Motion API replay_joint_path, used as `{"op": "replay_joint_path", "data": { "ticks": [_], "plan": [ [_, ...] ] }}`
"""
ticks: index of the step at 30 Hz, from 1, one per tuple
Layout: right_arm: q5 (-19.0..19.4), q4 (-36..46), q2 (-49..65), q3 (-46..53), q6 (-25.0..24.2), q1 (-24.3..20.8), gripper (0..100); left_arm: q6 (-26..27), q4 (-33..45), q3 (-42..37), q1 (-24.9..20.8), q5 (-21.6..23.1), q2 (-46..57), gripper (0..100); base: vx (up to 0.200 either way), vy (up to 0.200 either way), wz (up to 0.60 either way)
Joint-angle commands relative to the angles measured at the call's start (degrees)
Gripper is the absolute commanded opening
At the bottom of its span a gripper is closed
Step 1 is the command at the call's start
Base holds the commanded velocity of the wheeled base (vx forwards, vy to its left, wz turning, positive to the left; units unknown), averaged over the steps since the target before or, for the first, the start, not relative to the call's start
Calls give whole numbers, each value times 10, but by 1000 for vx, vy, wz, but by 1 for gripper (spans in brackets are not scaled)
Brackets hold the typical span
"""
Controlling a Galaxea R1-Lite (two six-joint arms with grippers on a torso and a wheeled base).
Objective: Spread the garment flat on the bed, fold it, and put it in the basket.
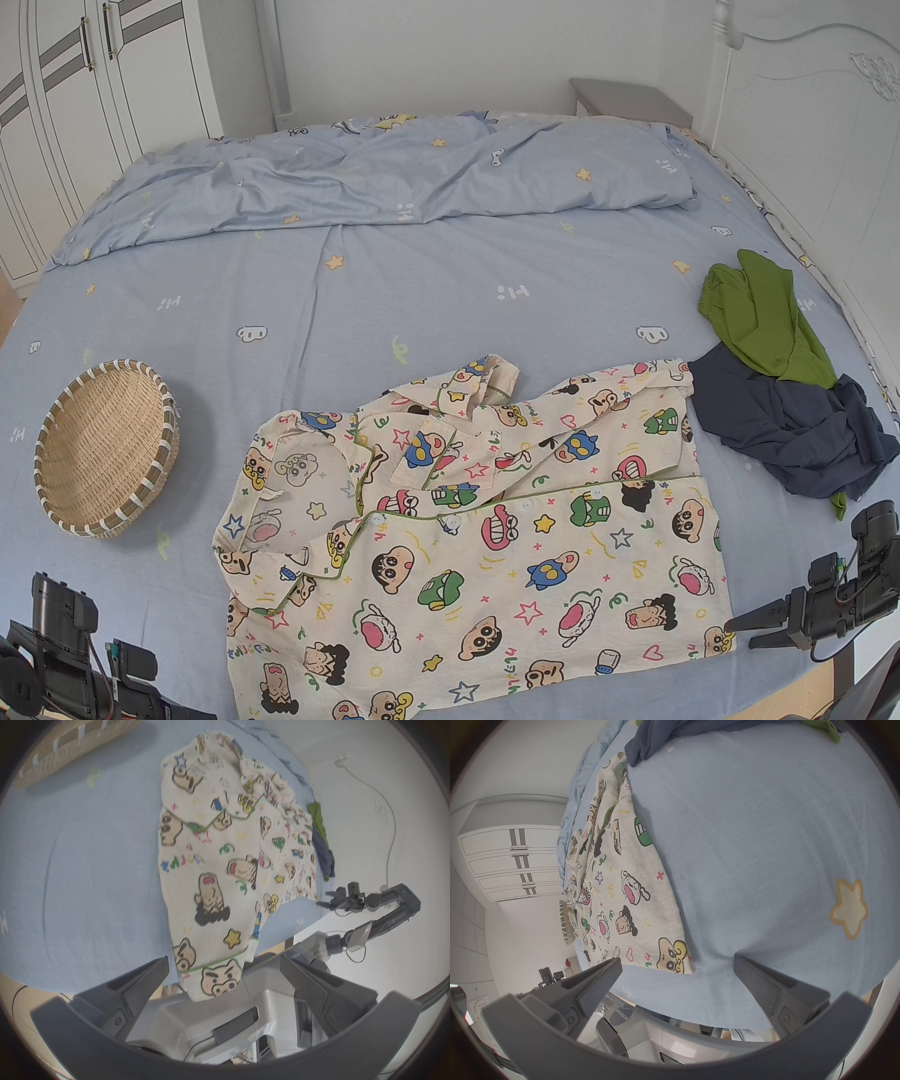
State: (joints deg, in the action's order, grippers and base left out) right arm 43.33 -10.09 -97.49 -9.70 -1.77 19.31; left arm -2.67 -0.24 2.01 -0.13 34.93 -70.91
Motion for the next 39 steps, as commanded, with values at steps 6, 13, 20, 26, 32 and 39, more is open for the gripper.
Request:
{"op": "replay_joint_path", "data": {
  "ticks": [6,13,20,26,32,39],
  "plan": [
    [3,-10,-5,8,0,0,100,-54,-73,-2,-3,21,-1,100,0,0,0],
    [3,-11,-3,9,0,0,100,-53,-94,-13,-3,20,-3,100,200,0,0],
    [29,-31,62,21,0,10,100,-53,-93,-20,-4,21,31,100,57,0,0],
    [26,-28,218,11,-10,19,100,-61,-66,-4,-4,16,145,100,0,0,0],
    [25,-16,259,-47,-17,2,100,-187,31,158,-5,15,172,100,0,0,0],
    [24,-15,218,-175,-28,-31,100,-185,10,262,-74,22,131,100,0,0,0]
  ]
}}
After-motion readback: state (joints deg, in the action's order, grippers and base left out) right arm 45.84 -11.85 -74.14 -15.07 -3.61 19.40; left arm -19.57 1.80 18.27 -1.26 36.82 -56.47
